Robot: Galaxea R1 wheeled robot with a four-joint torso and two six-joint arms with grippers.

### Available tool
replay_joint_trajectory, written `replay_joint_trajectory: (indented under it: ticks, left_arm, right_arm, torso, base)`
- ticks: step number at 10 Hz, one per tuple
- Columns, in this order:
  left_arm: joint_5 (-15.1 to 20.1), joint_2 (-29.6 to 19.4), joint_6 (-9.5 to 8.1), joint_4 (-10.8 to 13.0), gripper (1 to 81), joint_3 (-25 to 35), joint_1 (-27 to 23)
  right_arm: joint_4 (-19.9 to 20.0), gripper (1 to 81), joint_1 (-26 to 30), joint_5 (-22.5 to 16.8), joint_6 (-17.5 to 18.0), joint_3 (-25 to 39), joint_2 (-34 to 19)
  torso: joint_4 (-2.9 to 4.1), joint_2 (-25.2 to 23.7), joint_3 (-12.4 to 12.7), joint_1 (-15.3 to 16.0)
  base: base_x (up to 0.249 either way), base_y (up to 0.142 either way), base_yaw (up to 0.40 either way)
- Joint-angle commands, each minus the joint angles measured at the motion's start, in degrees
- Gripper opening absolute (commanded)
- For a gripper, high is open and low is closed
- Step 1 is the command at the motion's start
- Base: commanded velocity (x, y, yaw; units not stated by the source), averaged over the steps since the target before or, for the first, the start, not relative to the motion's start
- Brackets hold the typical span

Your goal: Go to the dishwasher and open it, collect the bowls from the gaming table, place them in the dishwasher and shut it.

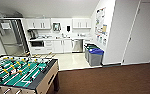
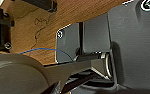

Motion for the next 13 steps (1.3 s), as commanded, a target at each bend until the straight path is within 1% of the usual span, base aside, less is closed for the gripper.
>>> replay_joint_trajectory:
  ticks: [1,13]
  left_arm:
    - [3.3,-1.0,0.07,-0.5,81.1,1.3,-2.8]
    - [3.0,-0.9,-0.19,-0.6,81.1,1.4,-2.8]
  right_arm:
    - [-0.8,81.1,2.5,-2.9,-0.2,0.7,-0.9]
    - [-1.0,81.1,2.8,-2.7,-0.4,0.3,-0.5]
  torso:
    - [0.00,0.0,0.0,0.0]
    - [0.00,0.0,0.0,0.0]
  base:
    - [0.111,0.000,0.000]
    - [0.132,0.000,0.000]
